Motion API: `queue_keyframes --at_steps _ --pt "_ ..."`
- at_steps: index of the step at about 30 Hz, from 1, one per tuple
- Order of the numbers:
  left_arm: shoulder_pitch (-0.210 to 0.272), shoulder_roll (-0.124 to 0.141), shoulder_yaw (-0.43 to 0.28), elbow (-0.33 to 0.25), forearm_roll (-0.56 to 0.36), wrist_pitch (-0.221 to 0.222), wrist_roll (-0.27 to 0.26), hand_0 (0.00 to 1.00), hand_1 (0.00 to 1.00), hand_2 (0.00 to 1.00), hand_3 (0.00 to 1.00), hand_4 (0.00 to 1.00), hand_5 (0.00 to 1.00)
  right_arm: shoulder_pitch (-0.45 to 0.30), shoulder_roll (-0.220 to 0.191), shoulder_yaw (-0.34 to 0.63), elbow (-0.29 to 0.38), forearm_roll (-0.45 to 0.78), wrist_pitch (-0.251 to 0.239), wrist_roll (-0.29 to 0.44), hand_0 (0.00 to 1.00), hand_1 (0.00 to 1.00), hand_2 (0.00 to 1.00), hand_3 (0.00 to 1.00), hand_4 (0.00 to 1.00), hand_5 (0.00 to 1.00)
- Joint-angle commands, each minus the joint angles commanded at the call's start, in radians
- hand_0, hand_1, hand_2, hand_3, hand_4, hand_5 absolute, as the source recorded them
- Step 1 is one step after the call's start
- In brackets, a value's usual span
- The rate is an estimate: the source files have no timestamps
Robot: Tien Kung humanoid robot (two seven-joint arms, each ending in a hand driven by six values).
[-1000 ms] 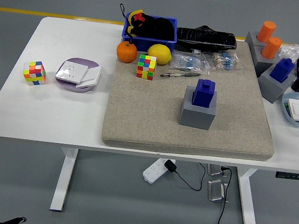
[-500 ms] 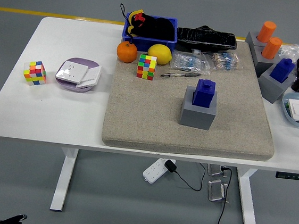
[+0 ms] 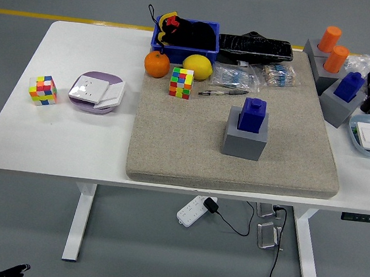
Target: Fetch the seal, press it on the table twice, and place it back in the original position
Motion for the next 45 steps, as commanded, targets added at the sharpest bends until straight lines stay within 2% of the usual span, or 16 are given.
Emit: queue_keyframes --at_steps 15,33,34,45 --pt "0.006 0.001 -0.008 0.001 0.01 0.002 0.005 0.814 0.784 0.762 0.799 0.678 0.421 -0.018 0.018 0.015 0.004 -0.007 0.008 -0.015 0.988 0.918 0.897 0.941 0.998 0.579" --pt "0.013 0.002 -0.014 0.0 0.016 0.004 0.008 0.813 0.784 0.76 0.799 0.673 0.423 -0.025 0.019 0.001 -0.002 0.019 0.01 0.0 0.983 0.91 0.887 0.921 0.998 0.52" --pt "0.015 0.002 -0.014 0.0 0.016 0.003 0.008 0.813 0.784 0.76 0.798 0.673 0.423 -0.027 0.02 0.001 -0.002 0.022 0.01 -0.001 0.974 0.907 0.881 0.91 0.998 0.485" --pt "0.013 0.007 -0.022 -0.002 0.033 0.004 0.011 0.813 0.784 0.761 0.798 0.672 0.422 -0.028 0.024 -0.005 -0.003 0.02 0.019 -0.009 0.97 0.905 0.882 0.919 0.998 0.481"
